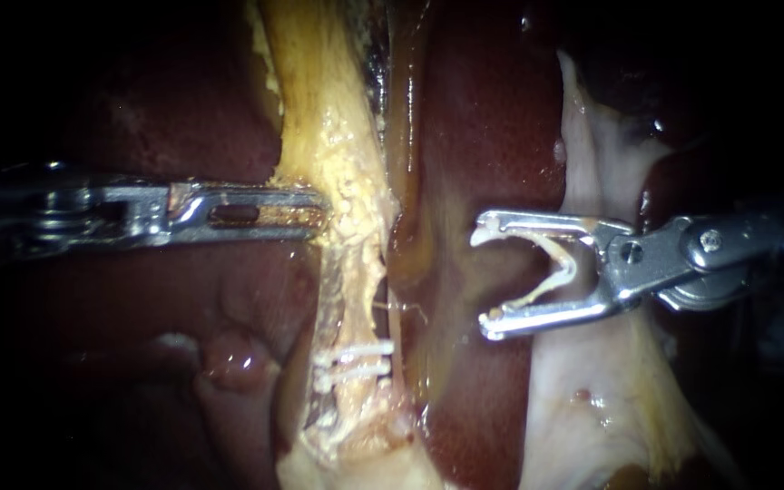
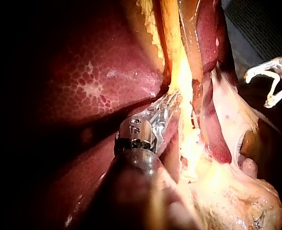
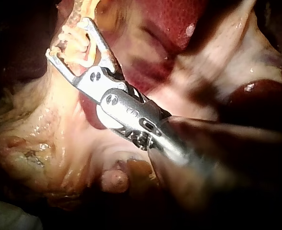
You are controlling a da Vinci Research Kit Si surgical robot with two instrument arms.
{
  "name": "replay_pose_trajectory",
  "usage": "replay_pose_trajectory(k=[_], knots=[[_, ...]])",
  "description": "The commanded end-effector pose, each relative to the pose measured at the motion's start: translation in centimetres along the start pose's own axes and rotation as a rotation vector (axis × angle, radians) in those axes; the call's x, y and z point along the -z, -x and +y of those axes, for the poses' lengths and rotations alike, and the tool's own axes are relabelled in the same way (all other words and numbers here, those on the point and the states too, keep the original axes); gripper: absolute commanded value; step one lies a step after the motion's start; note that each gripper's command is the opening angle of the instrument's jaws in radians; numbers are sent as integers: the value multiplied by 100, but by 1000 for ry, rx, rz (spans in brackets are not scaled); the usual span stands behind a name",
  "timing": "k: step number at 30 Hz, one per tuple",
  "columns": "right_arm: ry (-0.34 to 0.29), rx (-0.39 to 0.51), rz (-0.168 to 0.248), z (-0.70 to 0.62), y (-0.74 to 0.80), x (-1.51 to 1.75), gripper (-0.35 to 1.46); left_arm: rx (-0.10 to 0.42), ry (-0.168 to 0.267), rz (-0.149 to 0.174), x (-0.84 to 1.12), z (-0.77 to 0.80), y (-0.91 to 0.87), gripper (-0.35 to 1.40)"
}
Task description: Clipping third clip left tube
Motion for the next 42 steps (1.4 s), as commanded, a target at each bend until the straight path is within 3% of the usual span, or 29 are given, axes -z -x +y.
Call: replay_pose_trajectory(k=[1,5,9,16,19,23,26,32,42], knots=[[-2,-1,0,-1,0,0,60,0,0,0,0,0,0,-35],[-33,-39,7,-3,6,-4,60,1,-1,1,13,0,5,-35],[-69,-157,5,-8,23,-18,60,12,13,-30,51,-2,26,-35],[-139,-300,-36,-13,73,-70,58,28,10,-99,115,-11,49,-35],[-157,-358,-58,-13,94,-93,57,25,7,-109,128,-17,50,-35],[-180,-427,-72,-3,116,-122,56,28,9,-114,130,-23,48,-35],[-195,-457,-77,9,124,-133,55,23,11,-115,130,-26,46,-35],[-189,-476,-78,30,133,-145,53,24,12,-116,131,-27,45,-35],[-172,-476,-96,50,143,-148,53,25,14,-117,133,-32,43,-35]])
